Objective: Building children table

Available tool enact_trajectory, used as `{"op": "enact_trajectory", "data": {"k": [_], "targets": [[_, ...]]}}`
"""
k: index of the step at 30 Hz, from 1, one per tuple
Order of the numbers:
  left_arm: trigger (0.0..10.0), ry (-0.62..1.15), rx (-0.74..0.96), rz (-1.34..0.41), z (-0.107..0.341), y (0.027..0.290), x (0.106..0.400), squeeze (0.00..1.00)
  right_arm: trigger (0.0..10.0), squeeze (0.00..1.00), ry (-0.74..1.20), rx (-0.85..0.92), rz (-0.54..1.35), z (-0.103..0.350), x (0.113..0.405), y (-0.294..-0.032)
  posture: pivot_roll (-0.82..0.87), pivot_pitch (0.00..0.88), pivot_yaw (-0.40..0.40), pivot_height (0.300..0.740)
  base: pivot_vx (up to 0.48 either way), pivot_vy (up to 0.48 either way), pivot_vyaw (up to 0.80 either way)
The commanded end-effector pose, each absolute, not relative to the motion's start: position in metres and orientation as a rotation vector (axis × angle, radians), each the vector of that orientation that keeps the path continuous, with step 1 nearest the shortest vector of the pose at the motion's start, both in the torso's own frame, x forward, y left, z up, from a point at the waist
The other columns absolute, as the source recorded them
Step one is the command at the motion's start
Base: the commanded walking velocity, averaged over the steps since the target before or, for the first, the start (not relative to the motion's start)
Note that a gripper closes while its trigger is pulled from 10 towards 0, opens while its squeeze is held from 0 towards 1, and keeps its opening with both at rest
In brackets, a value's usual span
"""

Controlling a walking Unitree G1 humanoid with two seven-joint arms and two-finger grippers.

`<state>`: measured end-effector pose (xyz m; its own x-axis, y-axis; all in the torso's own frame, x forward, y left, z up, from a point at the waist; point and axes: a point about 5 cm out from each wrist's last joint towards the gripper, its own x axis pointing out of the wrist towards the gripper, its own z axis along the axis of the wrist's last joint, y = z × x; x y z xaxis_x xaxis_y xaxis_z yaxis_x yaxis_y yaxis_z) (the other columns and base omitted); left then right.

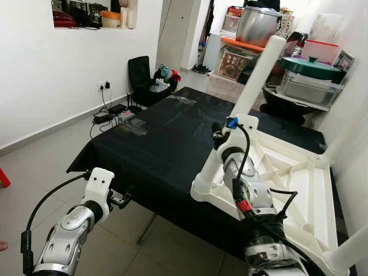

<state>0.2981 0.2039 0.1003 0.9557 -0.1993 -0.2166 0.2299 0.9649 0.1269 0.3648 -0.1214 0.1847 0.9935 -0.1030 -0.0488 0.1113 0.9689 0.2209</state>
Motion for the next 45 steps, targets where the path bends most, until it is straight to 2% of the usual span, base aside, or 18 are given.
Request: {"op": "enact_trajectory", "data": {"k": [1,14,17,18,20,21,24,29,30,35,40,43,44,45], "targets": [[10.0,0.211,0.147,-0.23,0.098,0.198,0.3,0.0,10.0,0.0,0.321,0.162,-0.271,0.113,0.347,-0.147,0.09,0.0,-0.147,0.74,0.0,0.0,0.0],[10.0,0.218,0.15,-0.212,0.097,0.199,0.301,0.0,10.0,0.0,0.272,0.195,-0.319,0.117,0.344,-0.153,0.09,0.0,-0.145,0.74,0.0,0.0,0.0],[10.0,0.214,0.15,-0.208,0.098,0.201,0.302,0.0,10.0,0.0,0.131,0.263,-0.228,0.155,0.354,-0.153,0.09,0.0,-0.141,0.74,0.0,0.0,0.0],[10.0,0.214,0.15,-0.208,0.098,0.201,0.302,0.0,10.0,0.0,0.131,0.263,-0.228,0.155,0.354,-0.153,0.09,0.0,-0.141,0.74,0.0,0.0,0.0],[10.0,0.211,0.151,-0.206,0.099,0.202,0.303,0.0,10.0,0.0,0.011,0.281,-0.15,0.188,0.358,-0.152,0.09,0.0,-0.139,0.74,0.0,0.0,0.0],[10.0,0.211,0.151,-0.206,0.099,0.202,0.303,0.0,10.0,0.0,0.011,0.281,-0.15,0.188,0.358,-0.152,0.09,0.0,-0.139,0.74,0.0,0.0,0.0],[10.0,0.202,0.153,-0.217,0.101,0.203,0.304,0.0,10.0,0.0,-0.193,0.293,-0.031,0.249,0.358,-0.154,0.08,0.0,-0.132,0.74,0.0,0.0,0.0],[10.0,0.19,0.152,-0.241,0.103,0.2,0.305,0.0,10.0,0.0,-0.286,0.302,0.041,0.28,0.355,-0.154,0.08,0.0,-0.129,0.74,0.0,0.0,0.0],[10.0,0.179,0.151,-0.263,0.106,0.197,0.306,0.0,10.0,0.0,-0.356,0.321,0.108,0.302,0.349,-0.15,0.08,0.0,-0.126,0.74,0.0,0.0,0.0],[10.0,0.171,0.157,-0.282,0.108,0.196,0.306,0.0,10.0,0.0,-0.405,0.334,0.194,0.316,0.343,-0.142,0.08,0.0,-0.123,0.74,0.0,0.0,0.0],[10.0,0.156,0.166,-0.353,0.114,0.192,0.306,0.0,10.0,0.0,-0.371,0.343,0.298,0.309,0.341,-0.127,0.09,0.0,-0.124,0.74,0.0,0.0,0.0],[10.0,0.122,0.181,-0.478,0.123,0.183,0.302,0.0,10.0,0.0,-0.321,0.323,0.435,0.294,0.334,-0.102,0.09,0.0,-0.117,0.74,0.0,0.0,0.0],[10.0,0.122,0.181,-0.478,0.123,0.183,0.302,0.0,10.0,0.0,-0.321,0.323,0.435,0.294,0.334,-0.102,0.09,0.0,-0.117,0.74,0.0,0.0,0.0],[10.0,0.099,0.193,-0.553,0.129,0.178,0.3,0.0,10.0,0.0,-0.291,0.314,0.5,0.286,0.33,-0.089,0.09,0.0,-0.116,0.74,0.0,0.0,0.0]]}}
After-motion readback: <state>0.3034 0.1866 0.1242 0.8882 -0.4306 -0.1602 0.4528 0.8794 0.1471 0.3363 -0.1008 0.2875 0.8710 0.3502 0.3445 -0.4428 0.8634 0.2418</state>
